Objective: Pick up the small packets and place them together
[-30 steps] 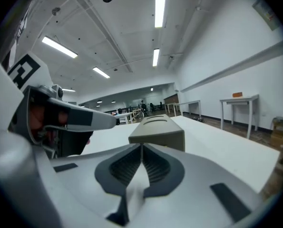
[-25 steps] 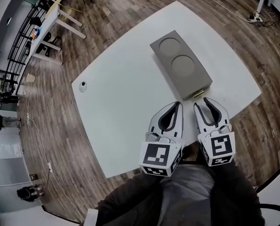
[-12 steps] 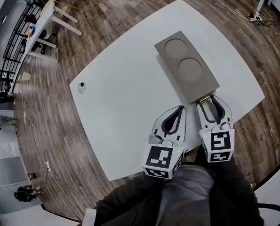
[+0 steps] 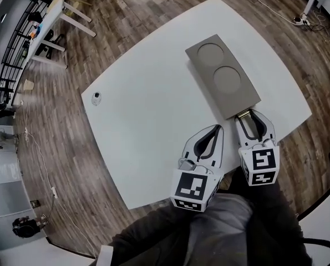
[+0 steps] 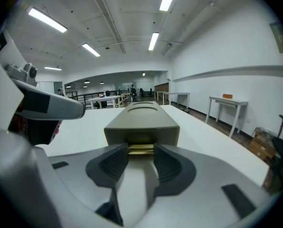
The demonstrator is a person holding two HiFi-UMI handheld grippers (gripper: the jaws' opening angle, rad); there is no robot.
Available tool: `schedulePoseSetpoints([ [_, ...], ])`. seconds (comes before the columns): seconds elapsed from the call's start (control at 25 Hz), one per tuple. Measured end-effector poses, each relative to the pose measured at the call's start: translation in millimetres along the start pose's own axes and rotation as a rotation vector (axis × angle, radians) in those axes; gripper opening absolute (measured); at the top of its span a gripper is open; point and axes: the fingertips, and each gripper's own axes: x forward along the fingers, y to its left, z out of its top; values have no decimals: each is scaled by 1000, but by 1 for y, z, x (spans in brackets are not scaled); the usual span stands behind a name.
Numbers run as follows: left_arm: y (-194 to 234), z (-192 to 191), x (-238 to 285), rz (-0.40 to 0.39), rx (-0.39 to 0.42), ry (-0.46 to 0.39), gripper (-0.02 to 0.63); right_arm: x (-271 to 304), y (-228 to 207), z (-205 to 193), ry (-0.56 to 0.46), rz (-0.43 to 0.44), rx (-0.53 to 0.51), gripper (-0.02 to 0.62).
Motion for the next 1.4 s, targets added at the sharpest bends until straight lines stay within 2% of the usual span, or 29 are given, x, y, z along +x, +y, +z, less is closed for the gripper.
schedulePoseSetpoints([
  [0.16,-8,-1,-5,-18,24,7,3,-9,-2,-6,5,-11,10,173],
  [0.4,-18,2,-19,51,9,-21,3,-31,-2,-15,-1,18,7,173],
  [0.72,-57,-1,-35,66,45,-2,3,-86,0,-44,-14,34,13,173],
  [1.4,-127,-21,-35,41,80,44,3,-156,-7,-94,-28,69,3,173],
])
